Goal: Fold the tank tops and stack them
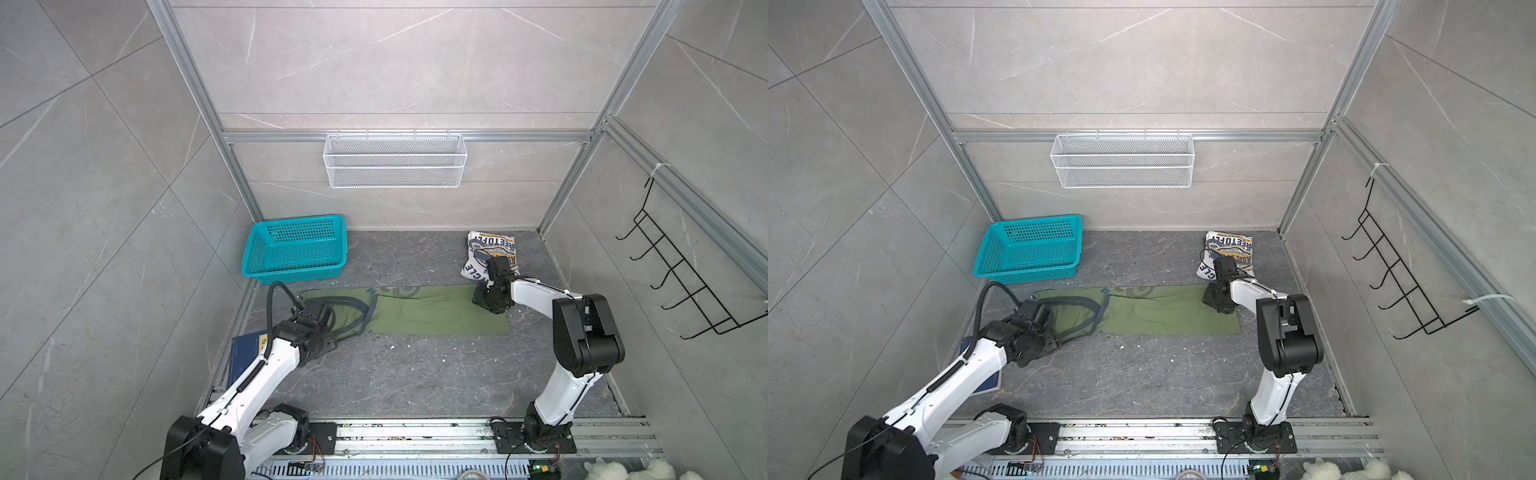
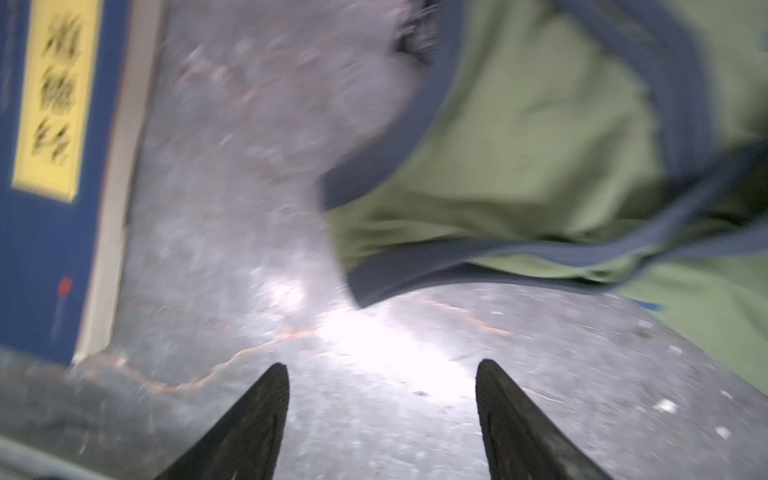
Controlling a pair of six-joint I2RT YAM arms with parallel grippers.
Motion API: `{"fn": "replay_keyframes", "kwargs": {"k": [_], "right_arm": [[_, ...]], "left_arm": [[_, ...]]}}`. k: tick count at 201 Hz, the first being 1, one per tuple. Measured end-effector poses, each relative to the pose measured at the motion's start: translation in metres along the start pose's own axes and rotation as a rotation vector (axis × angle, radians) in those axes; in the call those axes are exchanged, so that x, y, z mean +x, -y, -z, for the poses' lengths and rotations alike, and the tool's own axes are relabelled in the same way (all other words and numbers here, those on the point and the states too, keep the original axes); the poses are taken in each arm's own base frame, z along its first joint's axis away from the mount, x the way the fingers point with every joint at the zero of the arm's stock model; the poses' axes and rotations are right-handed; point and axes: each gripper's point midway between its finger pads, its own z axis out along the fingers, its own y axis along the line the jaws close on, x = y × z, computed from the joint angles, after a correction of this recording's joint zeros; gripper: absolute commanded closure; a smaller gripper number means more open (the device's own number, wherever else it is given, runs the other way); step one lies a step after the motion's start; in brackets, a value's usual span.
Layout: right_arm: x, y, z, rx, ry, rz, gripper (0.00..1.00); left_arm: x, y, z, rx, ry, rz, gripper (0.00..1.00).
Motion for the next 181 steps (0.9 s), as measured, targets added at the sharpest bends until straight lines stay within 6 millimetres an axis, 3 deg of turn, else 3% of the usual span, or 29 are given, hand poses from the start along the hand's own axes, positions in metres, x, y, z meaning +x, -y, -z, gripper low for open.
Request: {"fn": "replay_keyframes", "kwargs": {"k": [24, 57, 87, 110, 159, 181], "right_arm": [[0.000, 0.000, 0.000, 0.000, 0.000, 0.000, 0.51], [0.000, 0.000, 0.000, 0.000, 0.000, 0.000, 0.50], [0.000, 0.001, 0.000, 0.000, 0.001, -0.001, 0.50], [-0.001, 0.002, 0.000, 0.001, 0.001, -0.005, 0.50], [-0.002, 0.003, 0.000, 0.002, 0.001, -0.008, 0.50], [-0.002, 0.004, 0.000, 0.003, 0.002, -0.011, 0.50]], "left_arm": [[0.003, -0.007, -0.014, 0.013, -0.045, 0.078, 0.30], [0.001, 0.008, -0.027, 0.069, -0.086, 0.097, 0.34], [0.003, 0.013, -0.036, 0.072, -0.113, 0.086, 0.49], [0.006, 0.008, -0.041, 0.039, -0.134, 0.076, 0.51], [0.008, 0.003, -0.051, -0.009, -0.152, 0.051, 0.68], [0.007, 0.002, -0.055, -0.031, -0.160, 0.036, 0.82]]}}
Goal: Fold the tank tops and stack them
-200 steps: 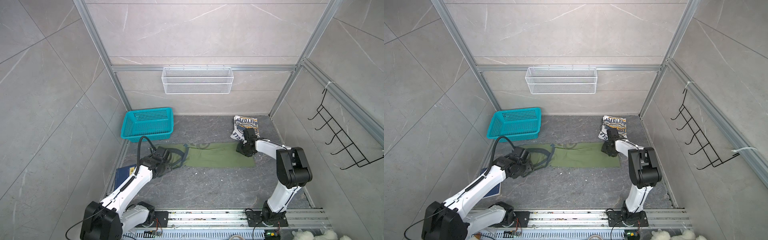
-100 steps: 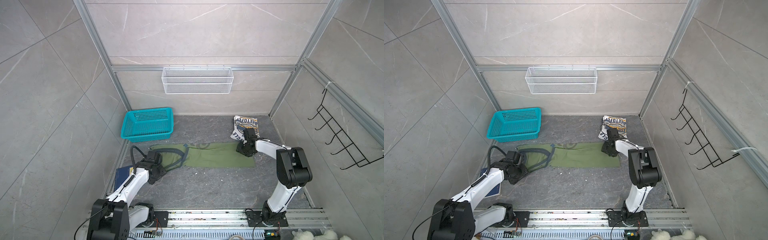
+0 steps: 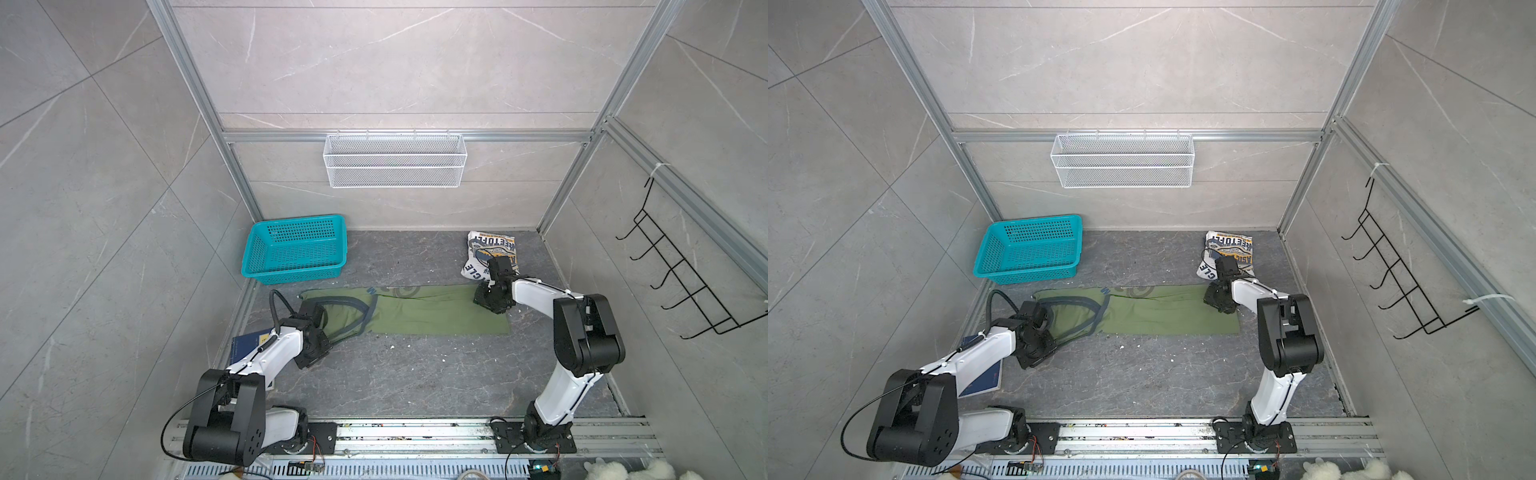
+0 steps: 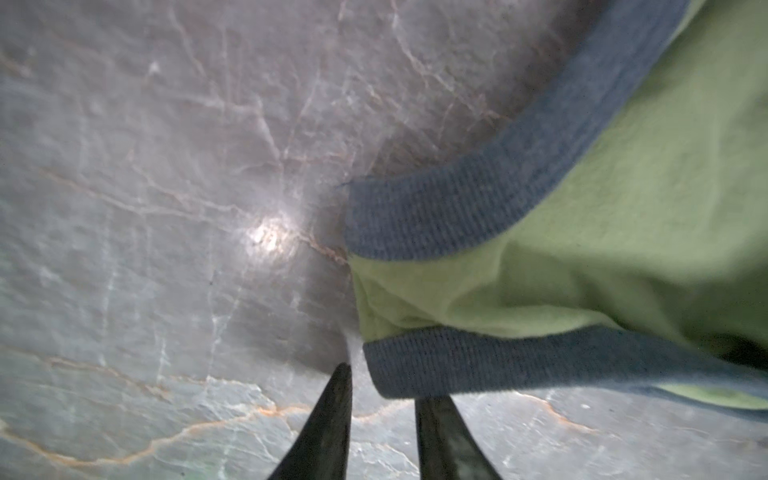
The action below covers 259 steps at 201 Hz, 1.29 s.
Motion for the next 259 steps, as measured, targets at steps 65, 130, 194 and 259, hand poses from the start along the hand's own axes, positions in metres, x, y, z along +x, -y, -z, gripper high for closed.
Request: {"fn": "replay_keyframes", "kwargs": {"k": [65, 130, 194, 259], "right_arm": [[-0.002, 0.006, 0.000, 0.021, 0.009, -0.006, 0.50], [-0.003, 0.007, -0.001, 0.029, 0.011, -0.007, 0.50], [-0.007, 0.009, -0.003, 0.045, 0.020, -0.005, 0.50], [-0.010, 0.009, -0.004, 0.055, 0.025, -0.003, 0.50]], "left_arm": [[-0.042, 0.012, 0.039, 0.037, 0.141, 0.008, 1.00], [-0.077, 0.009, 0.027, 0.055, 0.102, 0.129, 1.00], [-0.110, 0.006, 0.011, 0.050, 0.083, 0.200, 1.00], [-0.115, -0.010, 0.001, 0.021, 0.062, 0.246, 0.95]]}}
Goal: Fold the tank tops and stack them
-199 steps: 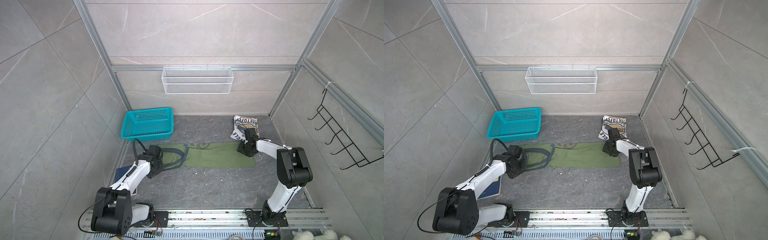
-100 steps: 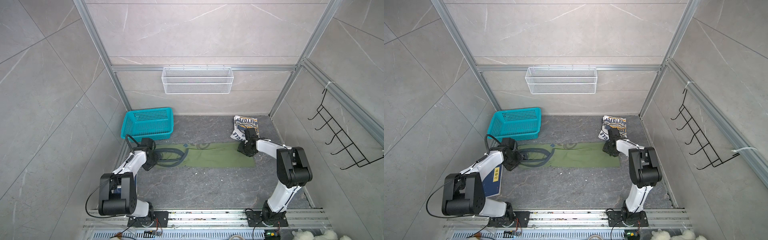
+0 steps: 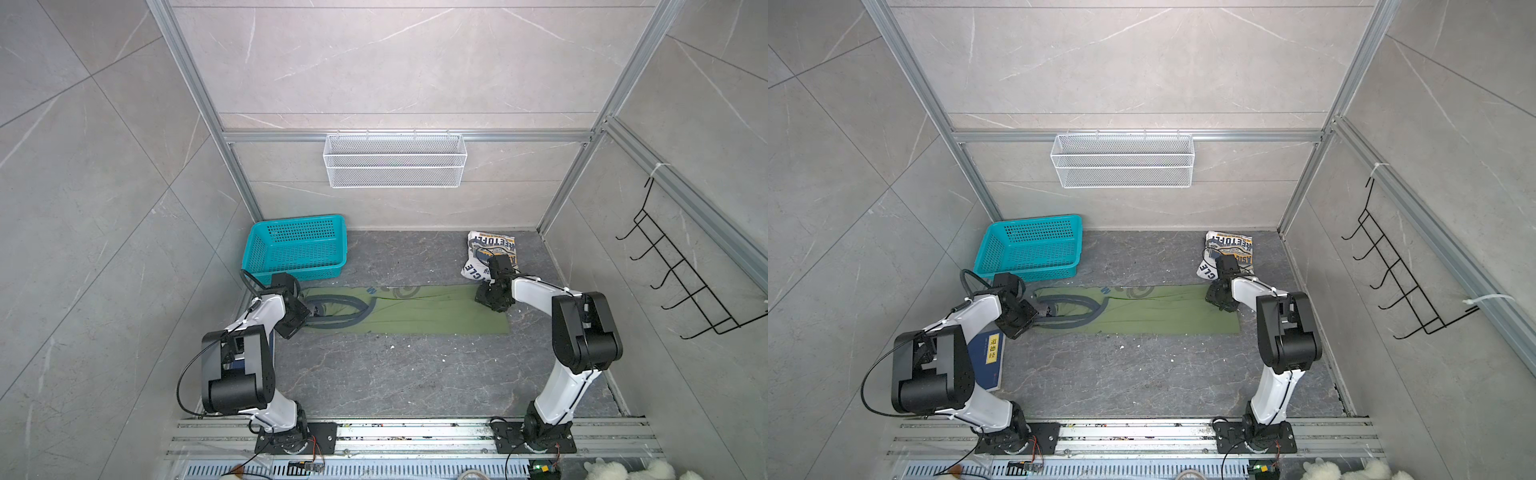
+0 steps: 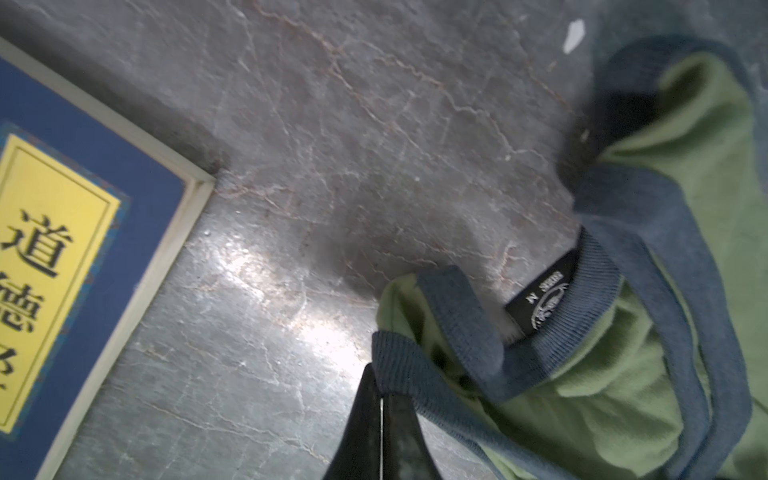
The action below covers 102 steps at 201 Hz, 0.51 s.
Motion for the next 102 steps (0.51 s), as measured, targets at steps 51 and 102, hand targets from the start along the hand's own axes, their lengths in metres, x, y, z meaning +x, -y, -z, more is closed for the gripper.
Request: {"fn": "replay_keyframes", "kwargs": {"k": [51, 102], "right_arm": [[0.001, -0.003, 0.002, -0.022, -0.004, 0.014, 0.50], [-0.005, -0.016, 0.034, -0.098, 0.023, 0.037, 0.49]], "left_arm": [[-0.002, -0.001, 0.002, 0.005, 0.010, -0.008, 0.54], [0.018, 0.037, 0.079, 0.134, 0.193, -0.164, 0.46]]}}
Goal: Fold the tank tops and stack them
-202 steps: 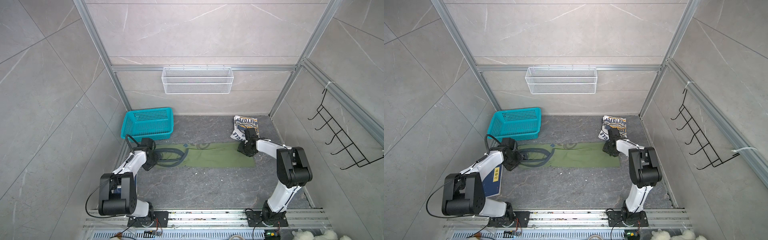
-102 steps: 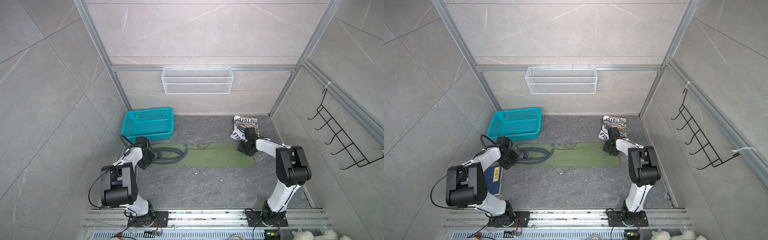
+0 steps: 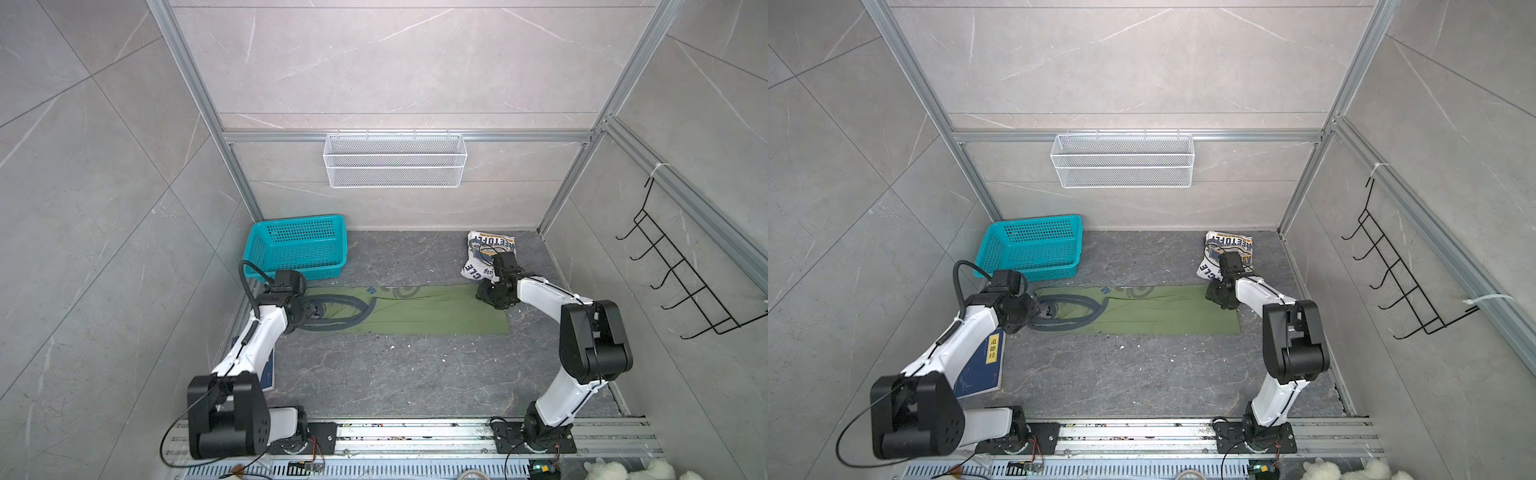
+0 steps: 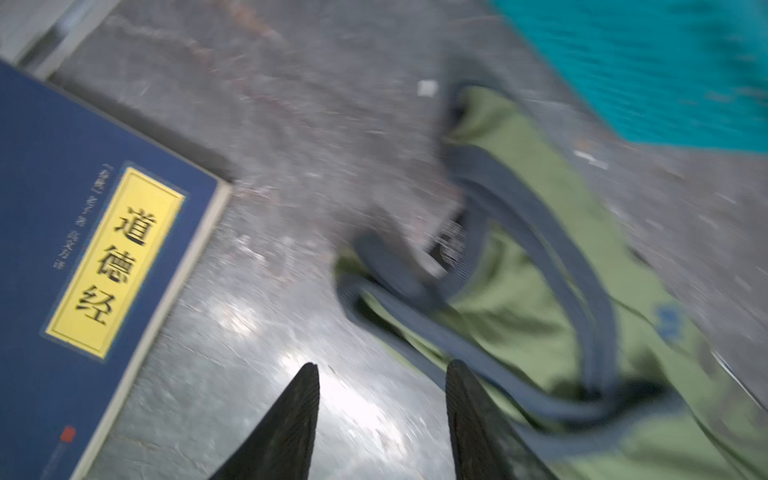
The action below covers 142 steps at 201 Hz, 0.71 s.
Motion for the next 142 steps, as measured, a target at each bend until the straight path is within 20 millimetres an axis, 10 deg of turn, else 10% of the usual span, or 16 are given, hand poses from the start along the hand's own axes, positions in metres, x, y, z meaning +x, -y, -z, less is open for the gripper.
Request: {"fn": "replay_keyframes", "kwargs": {"k": [38, 77, 142], "right_arm": [[-0.003, -0.015, 0.019, -0.041, 0.031, 0.035, 0.49], [0.001, -0.018, 0.018, -0.045, 0.019, 0.045, 0.49], [0.003, -0.015, 0.017, -0.033, 0.015, 0.047, 0.49]], "left_arm": [[0.059, 0.047, 0.030, 0.123, -0.019, -0.176, 0.43], [0.107, 0.052, -0.006, 0.042, -0.168, -0.258, 0.43], [0.120, 0.059, -0.049, 0.028, -0.253, -0.232, 0.53]]}}
